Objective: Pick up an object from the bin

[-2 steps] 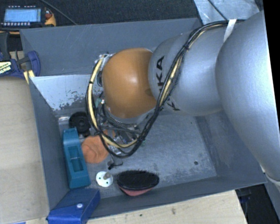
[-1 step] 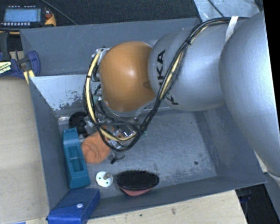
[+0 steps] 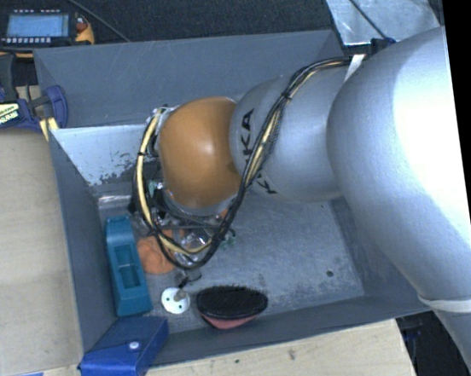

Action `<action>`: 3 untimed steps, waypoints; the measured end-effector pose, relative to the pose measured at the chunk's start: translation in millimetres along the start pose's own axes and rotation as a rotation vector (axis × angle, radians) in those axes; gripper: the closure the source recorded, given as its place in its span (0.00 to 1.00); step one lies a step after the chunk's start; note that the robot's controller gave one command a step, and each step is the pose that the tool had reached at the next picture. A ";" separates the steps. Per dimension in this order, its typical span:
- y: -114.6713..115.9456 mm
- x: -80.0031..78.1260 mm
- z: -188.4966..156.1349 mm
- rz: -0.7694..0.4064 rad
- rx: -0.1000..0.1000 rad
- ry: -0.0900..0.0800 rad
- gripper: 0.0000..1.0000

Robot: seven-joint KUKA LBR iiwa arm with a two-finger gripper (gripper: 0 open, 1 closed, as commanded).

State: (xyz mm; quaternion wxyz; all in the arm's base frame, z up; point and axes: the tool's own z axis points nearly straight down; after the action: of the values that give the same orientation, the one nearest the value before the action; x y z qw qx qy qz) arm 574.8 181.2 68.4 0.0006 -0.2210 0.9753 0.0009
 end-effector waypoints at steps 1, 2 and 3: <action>4.1 -5.3 -3.1 -0.225 0.002 -0.007 1.00; 4.1 -5.3 -3.1 -0.225 0.002 -0.006 1.00; 4.1 -5.3 -3.1 -0.225 0.002 -0.006 1.00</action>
Offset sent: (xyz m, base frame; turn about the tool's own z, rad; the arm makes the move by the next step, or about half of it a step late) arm 0.0000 0.0000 0.0000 0.0000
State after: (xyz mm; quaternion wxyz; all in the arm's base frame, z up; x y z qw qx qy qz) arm 577.7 187.2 71.5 0.0040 -0.3291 0.9443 0.0006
